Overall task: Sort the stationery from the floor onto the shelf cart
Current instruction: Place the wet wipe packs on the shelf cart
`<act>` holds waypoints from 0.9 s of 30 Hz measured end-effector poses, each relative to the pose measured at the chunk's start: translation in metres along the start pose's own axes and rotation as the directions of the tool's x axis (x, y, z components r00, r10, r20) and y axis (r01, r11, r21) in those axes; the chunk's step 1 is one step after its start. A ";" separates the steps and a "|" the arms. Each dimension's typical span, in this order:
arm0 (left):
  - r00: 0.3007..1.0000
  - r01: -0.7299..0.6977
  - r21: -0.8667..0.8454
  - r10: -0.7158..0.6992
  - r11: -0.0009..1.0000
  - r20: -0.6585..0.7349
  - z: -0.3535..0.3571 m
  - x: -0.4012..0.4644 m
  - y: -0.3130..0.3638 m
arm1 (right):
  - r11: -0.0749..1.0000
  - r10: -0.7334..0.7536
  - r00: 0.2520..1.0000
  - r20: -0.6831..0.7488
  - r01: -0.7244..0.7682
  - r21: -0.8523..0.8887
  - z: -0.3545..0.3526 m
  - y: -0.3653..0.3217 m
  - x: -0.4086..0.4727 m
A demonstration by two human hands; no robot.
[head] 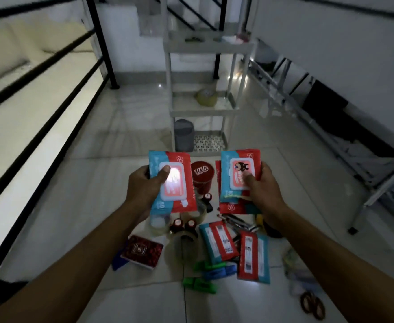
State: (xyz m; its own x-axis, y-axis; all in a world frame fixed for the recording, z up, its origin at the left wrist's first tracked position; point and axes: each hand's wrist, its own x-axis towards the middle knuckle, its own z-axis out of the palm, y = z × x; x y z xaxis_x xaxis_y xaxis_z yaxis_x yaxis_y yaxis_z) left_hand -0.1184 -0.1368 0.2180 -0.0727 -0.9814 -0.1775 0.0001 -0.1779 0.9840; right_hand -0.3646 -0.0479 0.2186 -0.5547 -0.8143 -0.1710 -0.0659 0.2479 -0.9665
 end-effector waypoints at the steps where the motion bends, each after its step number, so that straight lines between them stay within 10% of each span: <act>1: 1.000 -0.008 -0.003 0.008 1.000 0.000 0.003 0.001 0.016 | 1.000 -0.013 1.000 -0.014 0.013 0.003 -0.005 -0.015 0.003; 27: 0.999 -0.039 -0.089 0.040 0.995 0.007 0.097 0.152 0.228 | 0.992 -0.095 0.995 -0.007 0.096 0.082 -0.017 -0.246 0.173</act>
State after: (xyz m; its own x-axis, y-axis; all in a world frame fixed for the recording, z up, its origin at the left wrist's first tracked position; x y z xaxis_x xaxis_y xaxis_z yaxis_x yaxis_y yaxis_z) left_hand -0.2262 -0.3199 0.4168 -0.0799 -0.9872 -0.1378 0.0922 -0.1450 0.9851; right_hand -0.4579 -0.2408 0.4301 -0.5513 -0.8308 -0.0768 -0.0500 0.1248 -0.9909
